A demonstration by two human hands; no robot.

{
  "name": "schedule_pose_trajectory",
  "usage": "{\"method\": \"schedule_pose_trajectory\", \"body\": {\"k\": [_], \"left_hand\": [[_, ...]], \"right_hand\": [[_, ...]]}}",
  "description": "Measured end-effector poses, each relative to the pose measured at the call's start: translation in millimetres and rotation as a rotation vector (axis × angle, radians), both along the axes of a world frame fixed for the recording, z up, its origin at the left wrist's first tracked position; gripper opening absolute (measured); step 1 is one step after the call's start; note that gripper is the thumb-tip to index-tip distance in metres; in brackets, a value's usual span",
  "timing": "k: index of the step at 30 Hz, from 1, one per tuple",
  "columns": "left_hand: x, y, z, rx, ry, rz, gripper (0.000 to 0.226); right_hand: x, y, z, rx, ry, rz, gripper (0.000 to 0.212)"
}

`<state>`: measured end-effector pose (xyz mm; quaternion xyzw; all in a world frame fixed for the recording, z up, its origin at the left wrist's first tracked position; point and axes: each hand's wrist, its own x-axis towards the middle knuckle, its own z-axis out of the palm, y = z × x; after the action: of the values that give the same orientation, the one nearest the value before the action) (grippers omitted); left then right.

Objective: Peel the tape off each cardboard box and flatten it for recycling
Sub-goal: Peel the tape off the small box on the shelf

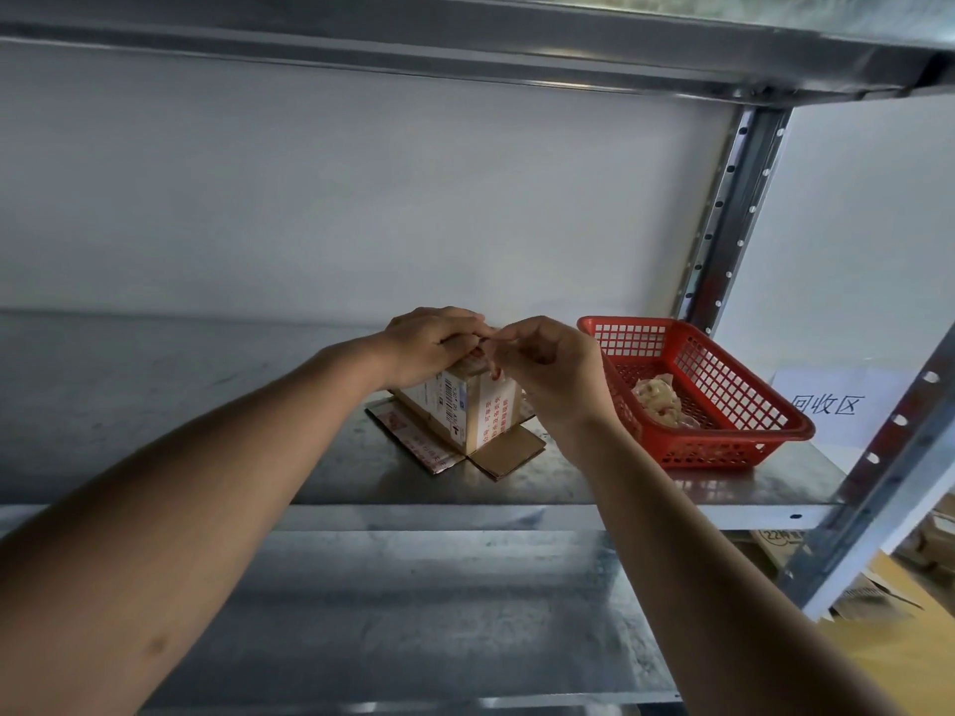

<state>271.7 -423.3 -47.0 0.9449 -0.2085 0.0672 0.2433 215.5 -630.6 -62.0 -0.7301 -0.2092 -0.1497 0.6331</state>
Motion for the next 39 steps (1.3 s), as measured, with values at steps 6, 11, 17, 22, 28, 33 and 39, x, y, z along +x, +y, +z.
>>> {"method": "schedule_pose_trajectory", "body": {"k": [6, 11, 17, 22, 28, 33, 39], "left_hand": [[-1.7, -0.9, 0.7, -0.030, -0.021, -0.015, 0.031], [0.6, -1.3, 1.2, 0.007, -0.036, 0.012, 0.035], [-5.6, -5.2, 5.8, 0.041, -0.022, 0.018, 0.036], [-6.1, -5.3, 5.9, 0.053, -0.037, 0.035, 0.039], [-3.6, -4.2, 4.4, 0.074, -0.027, 0.038, 0.038], [-7.5, -5.1, 7.0, 0.074, -0.029, 0.025, 0.037], [-7.5, -4.9, 6.8, 0.071, -0.032, 0.017, 0.036]], "right_hand": [[0.5, 5.3, -2.5, 0.017, 0.081, -0.067, 0.015], [3.1, 1.6, -3.1, -0.091, 0.023, -0.098, 0.021], [4.0, 0.4, 2.1, 0.080, 0.114, 0.008, 0.019], [1.9, -2.3, 5.5, 0.004, 0.121, -0.036, 0.012], [3.6, -3.1, 5.2, -0.172, 0.032, -0.222, 0.006], [3.0, -4.1, 4.5, -0.325, -0.071, -0.300, 0.041], [5.9, -2.4, 8.7, -0.494, -0.163, -0.297, 0.029]]}}
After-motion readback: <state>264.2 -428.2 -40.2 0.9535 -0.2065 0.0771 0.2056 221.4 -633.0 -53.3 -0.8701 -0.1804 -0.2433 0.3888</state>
